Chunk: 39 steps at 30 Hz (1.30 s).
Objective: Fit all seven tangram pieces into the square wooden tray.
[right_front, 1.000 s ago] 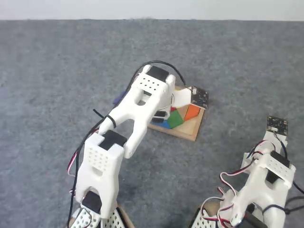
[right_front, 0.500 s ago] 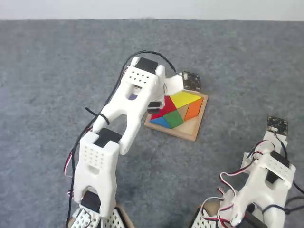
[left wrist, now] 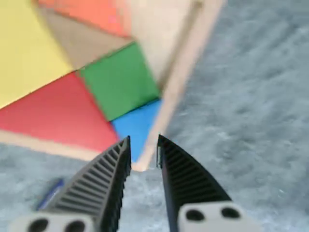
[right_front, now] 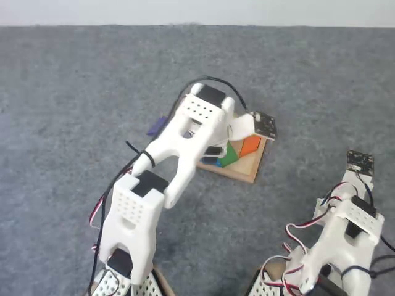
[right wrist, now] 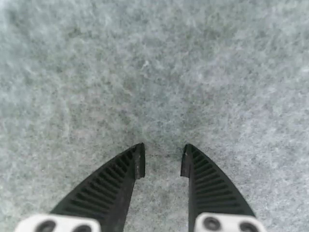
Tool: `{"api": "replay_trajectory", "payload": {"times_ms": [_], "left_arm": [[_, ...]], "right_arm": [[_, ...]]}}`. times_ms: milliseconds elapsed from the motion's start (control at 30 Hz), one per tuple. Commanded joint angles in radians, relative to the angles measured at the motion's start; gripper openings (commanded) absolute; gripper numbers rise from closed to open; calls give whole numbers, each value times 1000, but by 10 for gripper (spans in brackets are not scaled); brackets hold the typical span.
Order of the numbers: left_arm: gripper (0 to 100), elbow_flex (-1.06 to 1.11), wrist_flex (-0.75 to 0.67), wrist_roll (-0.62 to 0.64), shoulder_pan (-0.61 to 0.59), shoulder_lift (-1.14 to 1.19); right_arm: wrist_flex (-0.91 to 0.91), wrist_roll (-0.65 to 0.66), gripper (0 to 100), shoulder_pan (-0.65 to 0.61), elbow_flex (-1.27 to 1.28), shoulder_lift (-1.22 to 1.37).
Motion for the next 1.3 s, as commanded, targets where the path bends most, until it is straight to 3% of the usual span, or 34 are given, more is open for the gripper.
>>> {"api": "replay_trajectory", "payload": {"times_ms": [0,200,600,767,867,1067,1200,1267], "left_arm": [[82,-2,43,15,9,-38],[82,18,57,15,12,-35],[82,97,-233,17,-63,-26],[83,94,-262,21,-87,-34],[83,13,-259,126,-132,-57],[87,-220,-265,575,-339,-54],[100,-251,-264,686,-463,46],[166,-252,-264,694,-489,114]], "right_arm": [[-13,8,125,-16,0,-7],[-13,8,125,-16,0,-7],[-13,11,125,-16,0,-7],[-13,11,125,-16,0,-7],[-13,11,125,-16,0,-7],[-13,9,125,-16,0,-7],[-13,8,125,-16,0,-7],[-13,6,125,-16,0,-7]]}}
